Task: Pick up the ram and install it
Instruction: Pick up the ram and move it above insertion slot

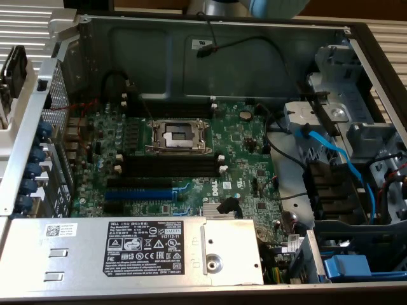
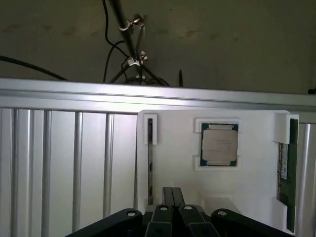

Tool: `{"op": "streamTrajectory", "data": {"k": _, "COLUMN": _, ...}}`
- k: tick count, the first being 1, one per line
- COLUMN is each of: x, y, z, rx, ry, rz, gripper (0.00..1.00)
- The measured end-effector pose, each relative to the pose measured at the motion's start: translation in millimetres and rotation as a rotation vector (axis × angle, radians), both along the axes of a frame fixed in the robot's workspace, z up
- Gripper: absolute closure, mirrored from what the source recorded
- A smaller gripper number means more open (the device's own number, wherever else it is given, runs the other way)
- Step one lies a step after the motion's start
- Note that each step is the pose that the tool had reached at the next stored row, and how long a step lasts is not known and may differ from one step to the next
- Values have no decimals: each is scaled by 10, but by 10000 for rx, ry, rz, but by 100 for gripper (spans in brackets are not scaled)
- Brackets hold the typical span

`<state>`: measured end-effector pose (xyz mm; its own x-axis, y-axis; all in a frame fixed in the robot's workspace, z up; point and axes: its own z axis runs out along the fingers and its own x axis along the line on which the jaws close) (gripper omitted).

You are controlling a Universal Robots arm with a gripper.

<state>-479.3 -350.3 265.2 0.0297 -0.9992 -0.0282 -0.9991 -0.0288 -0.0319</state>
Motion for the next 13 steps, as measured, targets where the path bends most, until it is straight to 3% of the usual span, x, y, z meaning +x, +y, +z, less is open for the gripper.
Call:
{"op": "streamTrajectory", "data": {"k": 5, "x": -10, "y": -30, "z": -91, "rx": 0, "ry": 1, "rz": -132, "gripper": 90}}
{"op": "streamTrajectory", "data": {"k": 13, "x": -9, "y": -204, "z": -239, "rx": 24, "ry": -19, "rz": -282, "gripper": 90}}
